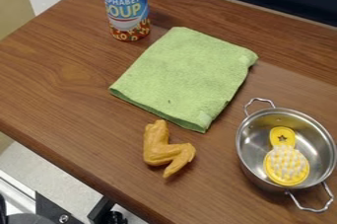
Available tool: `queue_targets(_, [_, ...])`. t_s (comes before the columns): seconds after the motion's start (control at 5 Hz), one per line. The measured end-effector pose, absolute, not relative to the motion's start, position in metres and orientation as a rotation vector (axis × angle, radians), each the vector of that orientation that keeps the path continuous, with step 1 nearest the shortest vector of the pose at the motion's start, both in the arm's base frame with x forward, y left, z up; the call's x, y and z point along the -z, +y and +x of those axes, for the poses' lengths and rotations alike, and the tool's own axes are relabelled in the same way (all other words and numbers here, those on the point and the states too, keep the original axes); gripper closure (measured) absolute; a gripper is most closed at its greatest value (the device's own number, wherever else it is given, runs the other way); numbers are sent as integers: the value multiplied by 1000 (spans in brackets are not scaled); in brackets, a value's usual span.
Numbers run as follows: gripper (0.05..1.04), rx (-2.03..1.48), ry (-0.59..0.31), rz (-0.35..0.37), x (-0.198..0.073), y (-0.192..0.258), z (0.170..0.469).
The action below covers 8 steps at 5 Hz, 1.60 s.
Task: Move the can to the bottom left corner of the table
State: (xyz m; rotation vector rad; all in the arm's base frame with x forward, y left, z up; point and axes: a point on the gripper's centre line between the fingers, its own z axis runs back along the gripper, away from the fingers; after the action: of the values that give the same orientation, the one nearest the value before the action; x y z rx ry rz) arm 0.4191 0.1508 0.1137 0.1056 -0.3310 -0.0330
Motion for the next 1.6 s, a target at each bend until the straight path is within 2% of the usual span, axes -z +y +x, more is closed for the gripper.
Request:
queue_targets(0.4, [83, -80, -203, 123, -97, 152, 396])
queue_targets(0.8, [83, -47, -168, 99, -102, 141, 366])
queue_targets(1.2, [83, 6, -88, 88, -102, 137, 334])
queue_targets(1.6, [83, 92, -66, 91, -101, 142, 310])
